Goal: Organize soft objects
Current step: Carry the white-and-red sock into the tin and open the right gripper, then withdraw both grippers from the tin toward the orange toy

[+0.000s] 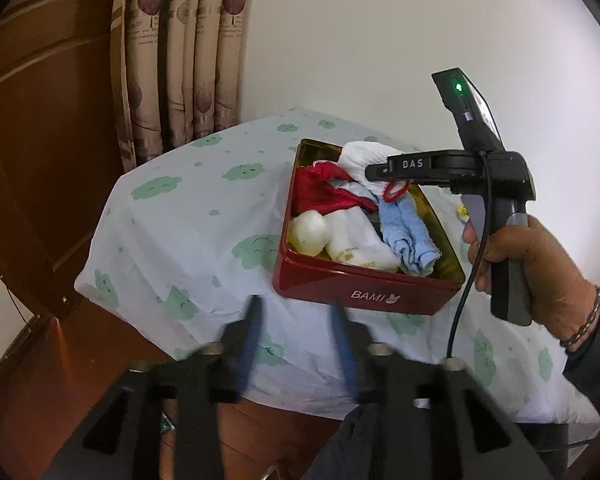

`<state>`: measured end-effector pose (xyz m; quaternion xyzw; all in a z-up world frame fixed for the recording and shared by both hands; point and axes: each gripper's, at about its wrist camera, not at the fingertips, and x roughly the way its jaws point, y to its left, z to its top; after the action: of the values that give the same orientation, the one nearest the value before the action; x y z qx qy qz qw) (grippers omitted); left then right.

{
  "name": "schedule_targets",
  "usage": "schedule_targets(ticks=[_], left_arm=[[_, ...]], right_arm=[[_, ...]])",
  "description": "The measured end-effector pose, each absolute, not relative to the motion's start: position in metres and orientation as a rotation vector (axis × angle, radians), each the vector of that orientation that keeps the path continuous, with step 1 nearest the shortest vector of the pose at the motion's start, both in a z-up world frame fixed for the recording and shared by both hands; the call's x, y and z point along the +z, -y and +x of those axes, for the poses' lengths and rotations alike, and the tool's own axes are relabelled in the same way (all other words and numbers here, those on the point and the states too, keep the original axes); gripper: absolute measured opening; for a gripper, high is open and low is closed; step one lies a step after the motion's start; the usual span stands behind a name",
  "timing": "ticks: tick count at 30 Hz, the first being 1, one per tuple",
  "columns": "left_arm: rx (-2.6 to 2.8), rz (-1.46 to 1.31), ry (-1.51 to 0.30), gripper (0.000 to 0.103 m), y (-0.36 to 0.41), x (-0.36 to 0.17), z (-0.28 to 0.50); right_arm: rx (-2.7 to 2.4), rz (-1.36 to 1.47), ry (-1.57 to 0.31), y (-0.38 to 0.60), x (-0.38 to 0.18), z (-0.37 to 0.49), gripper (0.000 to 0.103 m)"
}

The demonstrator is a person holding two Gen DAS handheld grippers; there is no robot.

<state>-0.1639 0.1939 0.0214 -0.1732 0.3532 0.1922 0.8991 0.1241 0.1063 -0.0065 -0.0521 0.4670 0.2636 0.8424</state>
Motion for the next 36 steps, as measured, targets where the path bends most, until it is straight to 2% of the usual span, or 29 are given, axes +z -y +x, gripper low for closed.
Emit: schedule_targets(ticks=[2, 4, 5, 7, 8, 18, 22, 28, 36], left_arm=[[0.409, -0.344, -0.7, 0.041, -0.192, 0.025, -0.167], [0.42, -0.327, -0.7, 0.045, -0.19, 0.026, -0.167], [0.417, -0.325, -0.707, 0.045, -0.189, 0.026, -0.166], [0.413, -0.319, -0.715, 0.045, -0.188, 0.025, -0.165], [0.414, -0.315, -0.72, 0.045, -0.188, 0.025, -0.164], [0.414, -0.297, -0.781, 0.048, -0.186, 0.017, -0.157], [0.411, -0.28, -0.773, 0.048, -0.182, 0.018, -0.158], [0.402, -0.244, -0.779, 0.049, -0.174, 0.018, -0.155], [0.327, -0.142, -0.796, 0.049, -0.147, 0.018, -0.146]], right_arm=[[0.544, -0.123, -0.968, -0.108, -0.004, 0.123, 0.047], [0.532, -0.121, -0.937, -0.106, 0.003, 0.12, 0.065], [0.534, -0.104, -0.904, -0.103, 0.01, 0.117, 0.069], [0.542, -0.068, -0.853, -0.096, 0.022, 0.112, 0.082], [0.552, -0.039, -0.829, -0.091, 0.029, 0.11, 0.085], [0.47, 0.069, -0.727, -0.017, 0.056, 0.061, 0.092], [0.342, 0.018, -0.754, 0.035, 0.037, 0.032, 0.096], [0.042, -0.026, -0.872, 0.154, -0.007, 0.003, 0.096], [-0.284, -0.11, -0.94, 0.265, -0.032, -0.023, 0.096]])
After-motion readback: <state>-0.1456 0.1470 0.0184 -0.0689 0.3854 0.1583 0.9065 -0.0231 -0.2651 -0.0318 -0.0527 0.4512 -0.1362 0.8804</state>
